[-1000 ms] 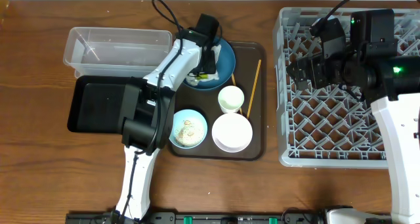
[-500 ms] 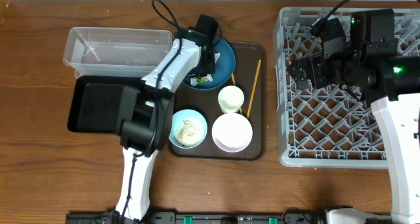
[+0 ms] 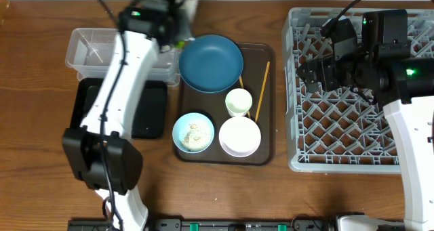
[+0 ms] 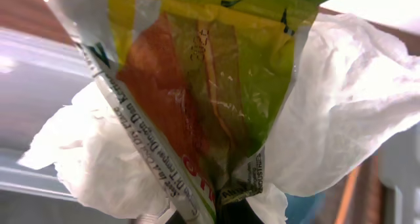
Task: Sort waste into correct bins and load items into the dishwasher rack
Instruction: 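Carry the wrapper and tissue left and drop them into the clear bin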
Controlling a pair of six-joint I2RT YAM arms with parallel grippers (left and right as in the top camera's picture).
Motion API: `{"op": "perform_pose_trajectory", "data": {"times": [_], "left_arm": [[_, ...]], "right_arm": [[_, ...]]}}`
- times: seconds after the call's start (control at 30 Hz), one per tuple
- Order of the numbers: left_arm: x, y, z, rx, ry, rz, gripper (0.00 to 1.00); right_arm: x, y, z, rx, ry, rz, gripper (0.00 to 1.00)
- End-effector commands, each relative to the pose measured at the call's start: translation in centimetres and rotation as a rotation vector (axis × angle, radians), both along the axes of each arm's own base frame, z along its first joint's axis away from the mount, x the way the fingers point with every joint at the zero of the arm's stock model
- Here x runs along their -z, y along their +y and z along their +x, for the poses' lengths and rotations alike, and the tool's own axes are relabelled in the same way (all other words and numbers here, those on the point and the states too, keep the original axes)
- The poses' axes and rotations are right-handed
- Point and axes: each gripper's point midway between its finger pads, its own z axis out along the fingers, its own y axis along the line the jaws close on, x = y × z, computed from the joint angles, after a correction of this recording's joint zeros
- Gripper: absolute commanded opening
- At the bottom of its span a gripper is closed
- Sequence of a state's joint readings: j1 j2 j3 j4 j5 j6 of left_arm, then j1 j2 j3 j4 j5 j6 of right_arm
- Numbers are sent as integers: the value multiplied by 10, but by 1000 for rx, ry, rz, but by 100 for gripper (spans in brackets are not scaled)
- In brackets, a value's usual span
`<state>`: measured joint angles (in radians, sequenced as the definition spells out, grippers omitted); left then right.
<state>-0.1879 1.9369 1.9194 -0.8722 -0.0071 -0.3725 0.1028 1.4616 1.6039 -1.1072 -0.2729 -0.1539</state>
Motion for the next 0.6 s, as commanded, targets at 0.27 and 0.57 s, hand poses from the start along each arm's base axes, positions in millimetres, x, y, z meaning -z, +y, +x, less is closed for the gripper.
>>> {"op": "perform_pose_trajectory", "data": {"times": [0.27, 0.57], "left_arm": [[98, 80, 7, -207, 225, 3, 16], [93, 80, 4, -207, 227, 4, 66]], "right_arm": [[-8, 8, 1, -12, -19, 15, 96], [-8, 8, 2, -12, -21, 16, 97]]}}
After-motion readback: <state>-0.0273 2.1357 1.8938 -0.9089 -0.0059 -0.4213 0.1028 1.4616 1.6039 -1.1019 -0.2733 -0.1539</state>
